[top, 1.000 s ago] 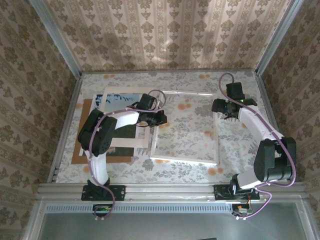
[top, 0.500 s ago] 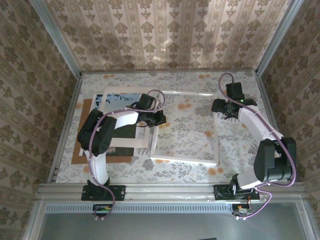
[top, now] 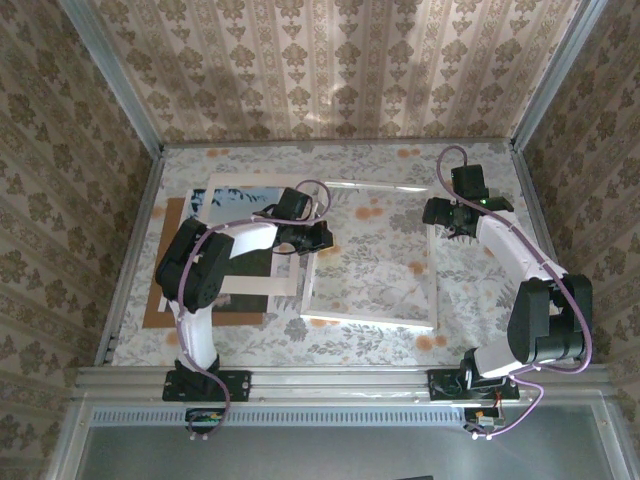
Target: Put the photo into the frame
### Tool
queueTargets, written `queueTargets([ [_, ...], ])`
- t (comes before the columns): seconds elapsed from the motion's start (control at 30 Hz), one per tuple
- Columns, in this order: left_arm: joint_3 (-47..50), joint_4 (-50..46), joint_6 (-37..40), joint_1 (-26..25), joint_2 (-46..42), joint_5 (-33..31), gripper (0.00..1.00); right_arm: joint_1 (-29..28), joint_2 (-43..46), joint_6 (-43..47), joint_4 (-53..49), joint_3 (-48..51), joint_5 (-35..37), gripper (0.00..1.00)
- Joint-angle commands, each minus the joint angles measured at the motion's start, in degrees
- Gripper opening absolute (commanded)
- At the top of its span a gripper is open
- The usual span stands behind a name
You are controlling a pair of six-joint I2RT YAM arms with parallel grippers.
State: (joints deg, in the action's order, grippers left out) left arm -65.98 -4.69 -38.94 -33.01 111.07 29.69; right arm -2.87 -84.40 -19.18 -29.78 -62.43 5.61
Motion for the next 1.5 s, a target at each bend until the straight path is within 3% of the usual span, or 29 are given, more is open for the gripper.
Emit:
queueTargets([
  [0.0, 0.40, -0.06, 0.39, -0.65, 0.86, 0.37, 0.00, -0.29, -0.77, 1.16, -0.54, -0.24, 0.77, 0.87],
  [0.2, 0.40, -0.01, 0.18, -0.74, 0.84, 0.45, 0.01, -0.29, -0.84, 1.24, -0.54, -0.32, 0.72, 0.87],
  [0.5, 0.16, -2.37, 1.17, -0.69, -0.90, -1.09, 0.38, -0.38, -0.94, 1.08, -0.45, -0.45, 0.55, 0.87],
  [1.0, -3.01, -13.28, 6.52, -1.24, -5.46, -7.24, 0.73, -0.47, -1.18, 1.32, -0.37, -0.85, -0.15, 0.87],
  [1.47, -6.00, -20.89, 11.25, -1.79, -7.22, -13.34, 0.85, -0.55, -0.94, 1.24, 0.06, -0.30, -0.24, 0.86],
])
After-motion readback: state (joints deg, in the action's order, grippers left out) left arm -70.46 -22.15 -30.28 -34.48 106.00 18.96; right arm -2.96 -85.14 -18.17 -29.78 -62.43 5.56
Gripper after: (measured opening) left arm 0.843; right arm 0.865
